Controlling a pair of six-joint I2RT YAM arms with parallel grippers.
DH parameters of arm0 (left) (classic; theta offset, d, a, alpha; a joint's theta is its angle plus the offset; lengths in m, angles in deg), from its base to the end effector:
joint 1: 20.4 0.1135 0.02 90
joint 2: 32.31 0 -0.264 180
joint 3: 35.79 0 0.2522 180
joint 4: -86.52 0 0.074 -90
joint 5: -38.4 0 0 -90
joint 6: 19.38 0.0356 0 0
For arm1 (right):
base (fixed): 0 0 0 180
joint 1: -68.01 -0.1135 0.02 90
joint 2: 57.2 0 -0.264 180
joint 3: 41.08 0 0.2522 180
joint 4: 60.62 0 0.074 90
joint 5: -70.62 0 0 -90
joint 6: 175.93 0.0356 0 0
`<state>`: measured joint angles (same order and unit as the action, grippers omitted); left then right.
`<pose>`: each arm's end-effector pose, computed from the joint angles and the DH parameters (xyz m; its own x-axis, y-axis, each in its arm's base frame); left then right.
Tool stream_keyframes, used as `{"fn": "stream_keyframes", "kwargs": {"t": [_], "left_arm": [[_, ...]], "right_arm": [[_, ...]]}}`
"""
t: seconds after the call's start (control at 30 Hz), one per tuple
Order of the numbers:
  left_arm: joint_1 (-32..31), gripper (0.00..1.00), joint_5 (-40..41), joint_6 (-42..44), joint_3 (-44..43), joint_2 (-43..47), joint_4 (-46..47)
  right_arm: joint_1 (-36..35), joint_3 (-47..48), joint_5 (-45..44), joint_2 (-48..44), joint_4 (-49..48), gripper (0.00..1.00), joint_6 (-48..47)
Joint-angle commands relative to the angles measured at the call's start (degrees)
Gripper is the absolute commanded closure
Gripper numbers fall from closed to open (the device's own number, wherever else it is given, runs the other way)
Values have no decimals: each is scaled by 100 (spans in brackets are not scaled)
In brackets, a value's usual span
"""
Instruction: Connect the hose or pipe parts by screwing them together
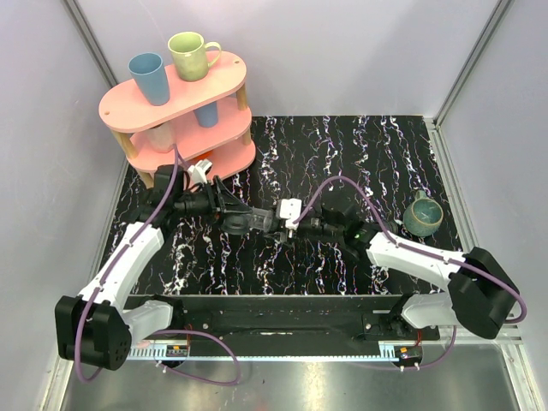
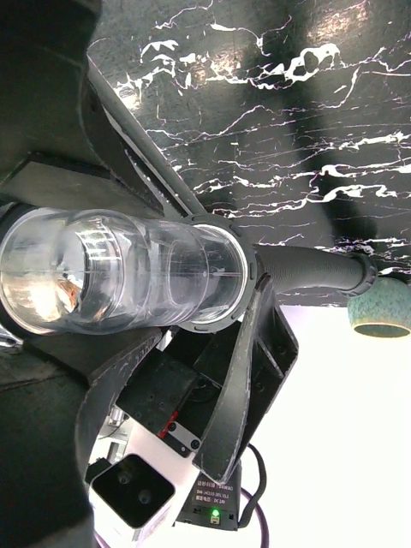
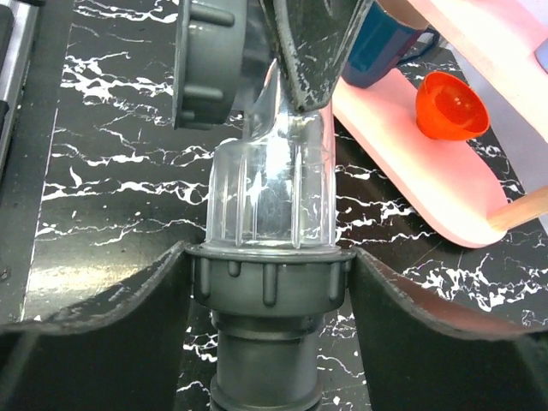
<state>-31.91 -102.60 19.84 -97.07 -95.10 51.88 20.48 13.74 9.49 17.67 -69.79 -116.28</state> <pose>0.2191 -0.0729 0.2848 -0.9392 -0.3063 -0.1554 0.0204 0.4019 -0.9154 0.1840 0.2265 0.2620 0.3782 -0.2422 -0.8935 -0.8981 0.1381 -0.4176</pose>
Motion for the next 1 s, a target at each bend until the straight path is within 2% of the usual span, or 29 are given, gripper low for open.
{"fn": "stream_keyframes", "kwargs": {"t": [0.0, 0.13, 0.23, 0.37, 0.5, 0.63, 0.67, 0.77, 0.8, 0.87, 0.9, 0.97], "left_arm": [[-9, 100, -419, -257, -213, -67, 665], [-18, 100, -314, 961, -327, 107, 682], [-36, 100, -279, 1604, -161, 380, 1129], [-71, 100, -94, 2414, 207, 749, 1744], [-62, 100, -357, 2793, 595, 847, 2062], [-71, 100, -210, 3284, 710, 960, 1827], [-71, 100, -182, 3425, 701, 1013, 1720], [-71, 100, -15, 3908, 701, 1207, 1421], [-71, 100, 55, 4014, 701, 1251, 1386], [-62, 100, 345, 3963, 701, 1339, 1333], [-62, 100, 406, 3788, 675, 1339, 1298], [-53, 100, 556, 3515, 605, 1243, 1201]], "right_arm": [[-108, 359, 14, 115, -106, 46, 133], [-99, 622, 259, 133, 61, 66, 722], [-46, 1025, 909, 247, 535, 80, 1328], [296, 1369, 2382, 598, 651, 89, 2269], [604, 1799, 3422, 1064, 668, 93, 3294], [771, 2143, 3697, 1319, 668, 91, 4079], [797, 2169, 3706, 1346, 694, 89, 4185], [877, 2231, 3521, 1372, 738, 75, 4571], [903, 2248, 3478, 1372, 756, 60, 4616], [947, 2275, 3118, 1320, 957, 47, 4617], [947, 2266, 2986, 1293, 1019, 37, 4486], [947, 2187, 2538, 1119, 1169, 1, 4319]]}}
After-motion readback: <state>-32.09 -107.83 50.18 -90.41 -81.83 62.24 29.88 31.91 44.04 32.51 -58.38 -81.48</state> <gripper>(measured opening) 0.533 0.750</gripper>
